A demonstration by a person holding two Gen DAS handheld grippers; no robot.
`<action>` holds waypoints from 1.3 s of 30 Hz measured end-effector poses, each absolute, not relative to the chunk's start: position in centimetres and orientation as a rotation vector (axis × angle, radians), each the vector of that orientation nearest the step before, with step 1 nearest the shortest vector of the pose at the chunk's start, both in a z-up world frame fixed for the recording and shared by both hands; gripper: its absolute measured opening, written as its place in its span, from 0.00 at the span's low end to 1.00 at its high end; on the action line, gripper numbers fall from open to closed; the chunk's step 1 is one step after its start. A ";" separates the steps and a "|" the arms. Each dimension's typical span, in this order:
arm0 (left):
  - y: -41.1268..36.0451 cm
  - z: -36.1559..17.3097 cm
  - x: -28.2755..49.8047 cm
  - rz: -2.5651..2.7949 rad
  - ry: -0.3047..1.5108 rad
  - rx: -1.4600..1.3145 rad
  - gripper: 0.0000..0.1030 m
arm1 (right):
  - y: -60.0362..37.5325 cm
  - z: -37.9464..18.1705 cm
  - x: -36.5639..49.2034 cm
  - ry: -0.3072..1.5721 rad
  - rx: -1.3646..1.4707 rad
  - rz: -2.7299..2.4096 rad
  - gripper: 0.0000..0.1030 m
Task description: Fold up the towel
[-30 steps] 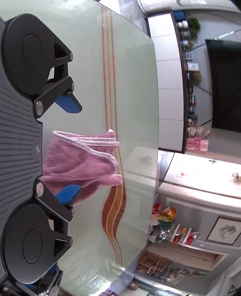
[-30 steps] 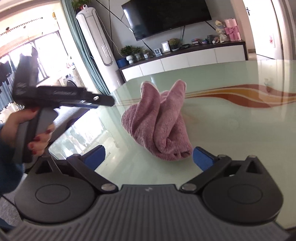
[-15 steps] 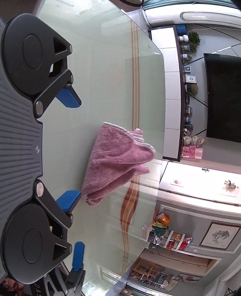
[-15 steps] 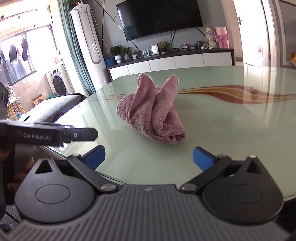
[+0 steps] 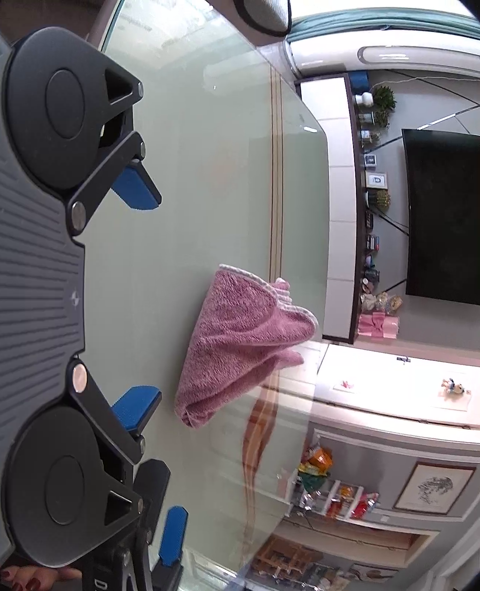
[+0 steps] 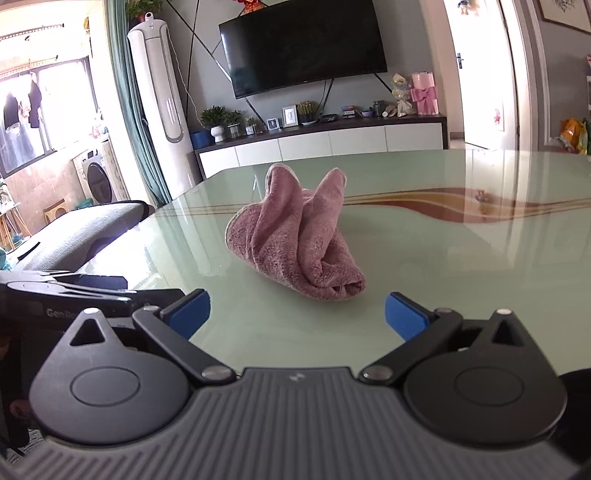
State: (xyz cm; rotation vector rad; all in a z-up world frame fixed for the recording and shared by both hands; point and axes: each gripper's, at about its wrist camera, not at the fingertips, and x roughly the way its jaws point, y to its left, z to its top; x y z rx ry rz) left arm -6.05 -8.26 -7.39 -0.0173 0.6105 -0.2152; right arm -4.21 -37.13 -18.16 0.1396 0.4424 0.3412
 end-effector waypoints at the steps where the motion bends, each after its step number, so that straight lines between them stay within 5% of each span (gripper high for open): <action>1: -8.3 -7.4 -6.1 -0.212 0.608 -0.012 0.99 | -37.1 -18.1 -4.2 0.441 0.139 0.340 1.00; 39: -9.5 -7.0 -6.5 -0.162 0.596 -0.028 0.99 | -37.4 -18.4 -4.2 0.451 0.192 0.277 1.00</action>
